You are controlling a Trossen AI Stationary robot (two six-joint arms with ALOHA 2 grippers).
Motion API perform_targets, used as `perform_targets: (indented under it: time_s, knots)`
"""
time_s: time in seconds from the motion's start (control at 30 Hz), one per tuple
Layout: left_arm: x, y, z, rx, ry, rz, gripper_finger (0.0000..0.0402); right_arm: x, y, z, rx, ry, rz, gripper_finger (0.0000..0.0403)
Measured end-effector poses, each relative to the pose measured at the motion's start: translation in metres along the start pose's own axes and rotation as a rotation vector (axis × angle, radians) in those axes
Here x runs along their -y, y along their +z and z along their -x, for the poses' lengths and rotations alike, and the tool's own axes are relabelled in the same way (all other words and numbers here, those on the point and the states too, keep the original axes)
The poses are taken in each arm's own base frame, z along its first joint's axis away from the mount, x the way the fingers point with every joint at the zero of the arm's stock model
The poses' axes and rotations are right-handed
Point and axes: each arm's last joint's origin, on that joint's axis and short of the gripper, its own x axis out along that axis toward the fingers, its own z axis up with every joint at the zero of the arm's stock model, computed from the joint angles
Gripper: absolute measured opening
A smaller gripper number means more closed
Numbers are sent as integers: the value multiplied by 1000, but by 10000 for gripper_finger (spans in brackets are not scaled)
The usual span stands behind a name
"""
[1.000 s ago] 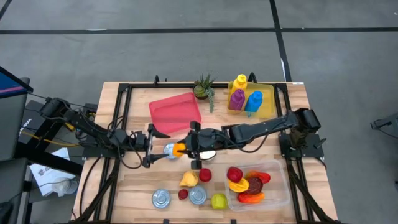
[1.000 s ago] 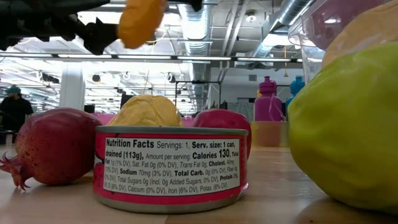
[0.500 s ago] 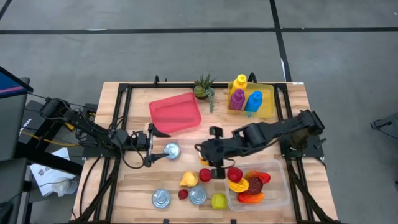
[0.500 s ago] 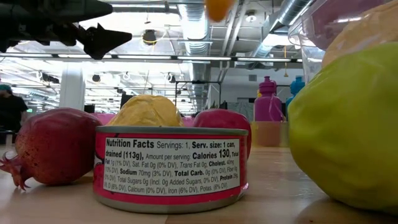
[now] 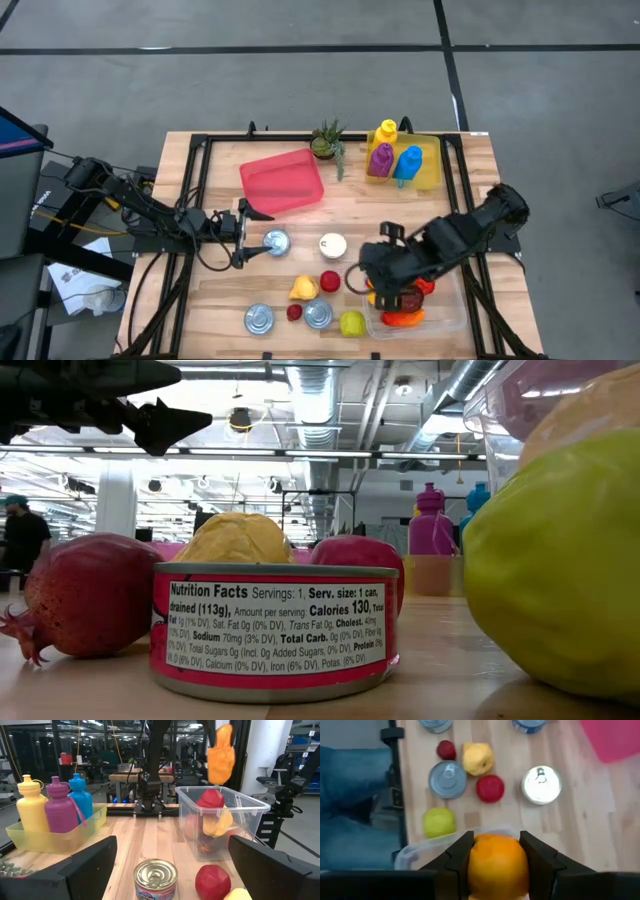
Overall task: Pick & Place Food Item
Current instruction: Put the yellow mango into the transparent bin
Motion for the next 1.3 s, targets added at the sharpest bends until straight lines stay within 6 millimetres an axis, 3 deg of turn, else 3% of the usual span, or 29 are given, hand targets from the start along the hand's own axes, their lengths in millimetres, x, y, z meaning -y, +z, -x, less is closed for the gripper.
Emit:
perform_targets:
  time_s: [0.2,0.33,0.57,0.83,1.07,1.3]
  knots:
    - [0,0,0,0,0,0,376,-17,-17,7,-25,10,-24,122]
    - [0,0,0,0,0,0,376,-23,-20,8,60,-70,10,122]
    - [-1,0,0,6,7,2,376,-18,-10,6,143,-117,58,122]
    - [-1,0,0,6,7,2,376,-4,5,-16,141,-152,92,122]
    - [-1,0,0,5,7,2,376,2,2,-42,39,-131,77,122]
    - [-1,0,0,5,6,2,376,-5,-11,-40,-70,-63,3,122]
